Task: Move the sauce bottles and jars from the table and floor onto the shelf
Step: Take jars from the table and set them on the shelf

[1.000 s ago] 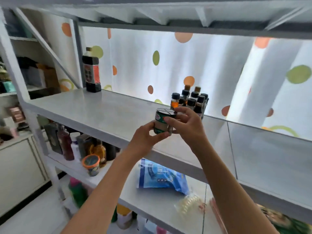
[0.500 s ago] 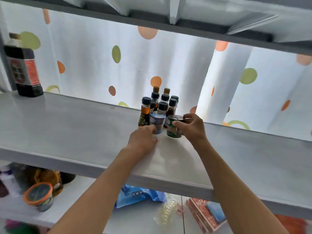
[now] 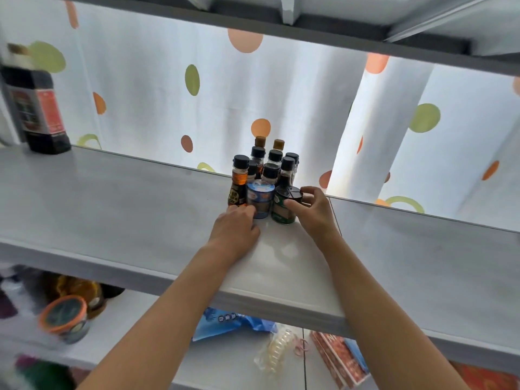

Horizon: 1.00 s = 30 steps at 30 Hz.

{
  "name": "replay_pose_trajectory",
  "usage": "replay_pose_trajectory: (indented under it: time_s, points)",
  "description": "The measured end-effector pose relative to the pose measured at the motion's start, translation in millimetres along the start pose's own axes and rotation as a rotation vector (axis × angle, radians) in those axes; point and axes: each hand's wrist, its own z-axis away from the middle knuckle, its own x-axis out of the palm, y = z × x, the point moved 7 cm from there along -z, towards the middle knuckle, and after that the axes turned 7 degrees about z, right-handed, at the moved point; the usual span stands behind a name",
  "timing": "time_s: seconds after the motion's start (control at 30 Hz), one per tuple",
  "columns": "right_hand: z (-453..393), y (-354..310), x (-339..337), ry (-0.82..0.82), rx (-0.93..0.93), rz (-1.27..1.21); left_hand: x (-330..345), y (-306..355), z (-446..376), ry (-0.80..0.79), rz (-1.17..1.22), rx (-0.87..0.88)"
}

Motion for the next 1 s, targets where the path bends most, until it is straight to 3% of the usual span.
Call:
replay_pose_trajectory:
  time_s: [0.27, 0.43, 0.63, 0.87, 1.0]
  points:
    - [9.1, -11.7, -7.0, 0.0, -0.058, 0.073, -3.2, 1.5, 8.7, 0.007, -0.021, -0.056]
    - [45.0, -44.2, -5.5, 0.06, -0.396, 0.317, -0.3, 7.1, 43.6, -0.068, -0.135, -0.169]
    - [108.3, -83.1, 30.5, -0.137, -0.734, 0.383, -29.6, 15.7, 120.5, 0.093, -0.322, -0.339]
    - [249.5, -106.7, 88.7, -0.478, -1.03, 0.385, -108.7, 10.3, 256.8, 0.284, -0.575, -0.586]
    - [333.9, -133.8, 107.9, -0.514, -1.199, 0.42, -143.2, 8.9, 357.9, 0.415, -0.57, -0.768]
